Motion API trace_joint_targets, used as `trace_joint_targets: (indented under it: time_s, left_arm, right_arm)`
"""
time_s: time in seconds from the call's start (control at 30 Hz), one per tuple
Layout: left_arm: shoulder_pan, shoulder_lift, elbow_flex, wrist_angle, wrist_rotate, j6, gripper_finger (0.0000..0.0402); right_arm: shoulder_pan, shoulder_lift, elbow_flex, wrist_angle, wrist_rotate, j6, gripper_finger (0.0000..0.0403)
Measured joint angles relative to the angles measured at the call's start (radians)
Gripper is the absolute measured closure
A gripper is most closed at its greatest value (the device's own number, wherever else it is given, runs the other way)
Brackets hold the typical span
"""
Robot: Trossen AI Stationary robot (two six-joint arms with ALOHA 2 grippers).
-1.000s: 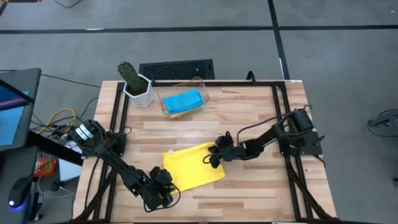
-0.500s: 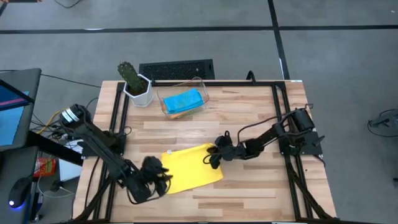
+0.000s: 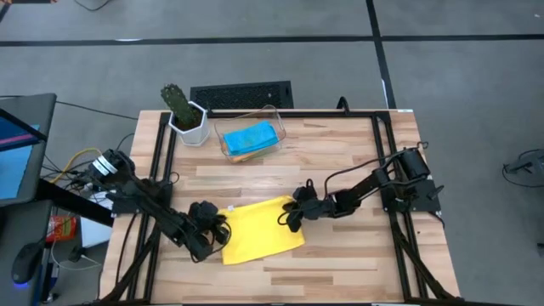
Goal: Fold microfiber towels
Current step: Fold the yellow microfiber cloth
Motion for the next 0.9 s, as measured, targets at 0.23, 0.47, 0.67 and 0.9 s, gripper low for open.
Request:
trace_joint_targets:
  time_s: [0.23, 0.47, 0.67, 0.9]
  left_arm:
    - [-0.014, -0.018, 0.019, -0.019, 0.061, -0.023, 0.0398]
    - [-0.013, -0.110, 0.074, -0.100, 0.101, 0.122, 0.0395]
    - [-0.013, -0.171, 0.105, -0.119, 0.168, 0.258, 0.0361]
    - [-0.013, -0.258, 0.171, -0.265, 0.215, 0.425, 0.0267]
  right_arm:
    - [0.005, -0.011, 0.000, 0.009, -0.050, -0.008, 0.0340]
    - [0.004, -0.109, 0.000, 0.005, -0.035, -0.100, 0.0340]
    - [0.000, -0.223, 0.001, -0.029, -0.094, -0.197, 0.0340]
    - [0.022, -0.413, 0.014, -0.173, -0.233, -0.350, 0.0334]
